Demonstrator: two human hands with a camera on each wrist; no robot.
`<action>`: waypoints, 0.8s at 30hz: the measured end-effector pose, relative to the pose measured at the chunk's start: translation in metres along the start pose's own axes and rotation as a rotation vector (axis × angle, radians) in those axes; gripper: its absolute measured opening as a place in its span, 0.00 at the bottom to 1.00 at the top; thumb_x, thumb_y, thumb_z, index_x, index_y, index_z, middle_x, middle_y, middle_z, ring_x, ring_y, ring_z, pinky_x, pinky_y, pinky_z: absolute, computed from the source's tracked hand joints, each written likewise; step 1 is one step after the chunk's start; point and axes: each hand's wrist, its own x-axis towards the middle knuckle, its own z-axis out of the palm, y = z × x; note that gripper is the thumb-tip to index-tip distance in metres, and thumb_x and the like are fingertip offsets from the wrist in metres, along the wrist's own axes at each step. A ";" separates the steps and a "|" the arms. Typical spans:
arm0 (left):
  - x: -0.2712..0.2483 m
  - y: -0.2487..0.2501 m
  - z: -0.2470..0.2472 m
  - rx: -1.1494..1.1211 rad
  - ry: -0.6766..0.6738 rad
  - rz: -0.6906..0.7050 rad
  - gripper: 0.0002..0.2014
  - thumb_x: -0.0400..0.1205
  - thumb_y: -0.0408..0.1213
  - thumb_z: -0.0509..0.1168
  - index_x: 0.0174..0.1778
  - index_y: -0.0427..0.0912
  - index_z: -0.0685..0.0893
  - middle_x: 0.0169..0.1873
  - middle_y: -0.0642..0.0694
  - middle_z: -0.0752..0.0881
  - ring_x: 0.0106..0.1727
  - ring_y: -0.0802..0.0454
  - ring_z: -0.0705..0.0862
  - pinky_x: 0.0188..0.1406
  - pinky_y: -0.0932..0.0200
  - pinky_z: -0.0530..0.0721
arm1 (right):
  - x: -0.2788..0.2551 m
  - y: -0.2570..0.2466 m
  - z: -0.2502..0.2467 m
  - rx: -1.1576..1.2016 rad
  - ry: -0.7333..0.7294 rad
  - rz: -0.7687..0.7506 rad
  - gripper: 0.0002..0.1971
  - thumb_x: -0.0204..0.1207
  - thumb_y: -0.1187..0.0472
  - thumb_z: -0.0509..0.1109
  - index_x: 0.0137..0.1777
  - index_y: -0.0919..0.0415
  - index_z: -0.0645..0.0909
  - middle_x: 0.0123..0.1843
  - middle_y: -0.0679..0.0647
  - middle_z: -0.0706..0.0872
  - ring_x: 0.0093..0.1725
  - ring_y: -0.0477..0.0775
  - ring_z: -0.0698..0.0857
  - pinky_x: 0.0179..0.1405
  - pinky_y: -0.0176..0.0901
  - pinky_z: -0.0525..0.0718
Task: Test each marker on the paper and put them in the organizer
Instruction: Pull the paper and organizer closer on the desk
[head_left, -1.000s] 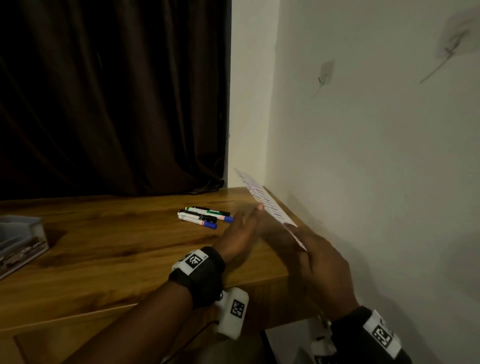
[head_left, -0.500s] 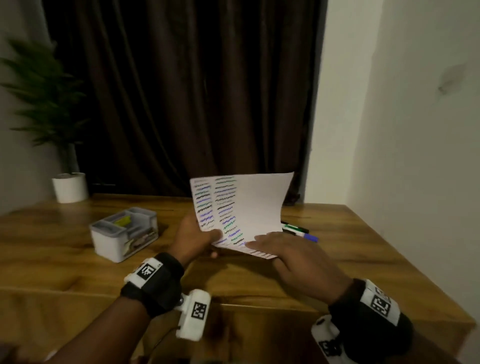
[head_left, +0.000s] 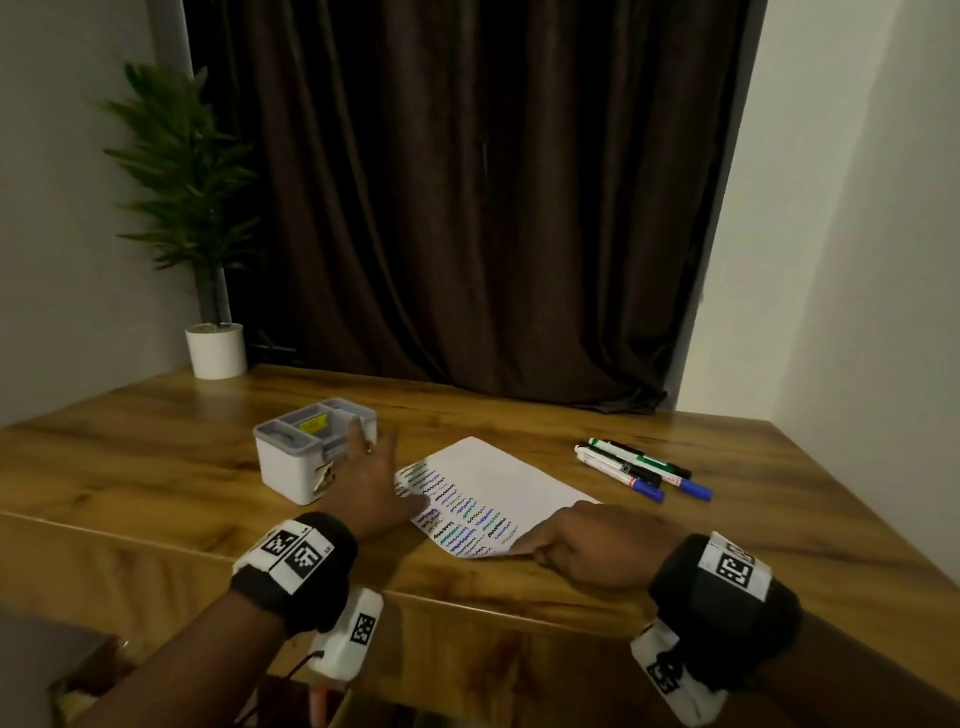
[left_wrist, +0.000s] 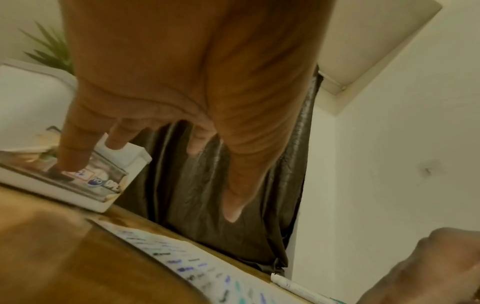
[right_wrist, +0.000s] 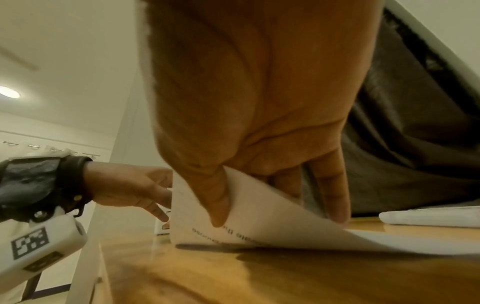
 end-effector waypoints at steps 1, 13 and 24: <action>0.003 0.004 0.000 0.052 -0.049 0.038 0.48 0.74 0.57 0.77 0.86 0.50 0.60 0.87 0.35 0.53 0.85 0.34 0.61 0.83 0.40 0.65 | -0.002 0.004 -0.002 0.016 -0.044 0.006 0.23 0.89 0.51 0.59 0.83 0.34 0.72 0.85 0.47 0.75 0.80 0.52 0.75 0.79 0.51 0.76; 0.005 0.033 0.017 0.214 -0.392 0.090 0.37 0.76 0.59 0.74 0.80 0.54 0.73 0.81 0.49 0.71 0.79 0.48 0.71 0.77 0.53 0.69 | 0.004 0.101 -0.053 0.065 0.227 0.342 0.11 0.80 0.56 0.73 0.58 0.53 0.92 0.63 0.51 0.89 0.62 0.53 0.87 0.62 0.45 0.84; 0.001 0.041 0.011 0.215 -0.405 0.080 0.36 0.75 0.56 0.77 0.79 0.53 0.75 0.80 0.49 0.72 0.78 0.49 0.72 0.74 0.55 0.70 | 0.054 0.133 -0.042 -0.002 0.175 0.615 0.28 0.69 0.50 0.85 0.64 0.61 0.82 0.48 0.52 0.86 0.49 0.54 0.87 0.55 0.47 0.90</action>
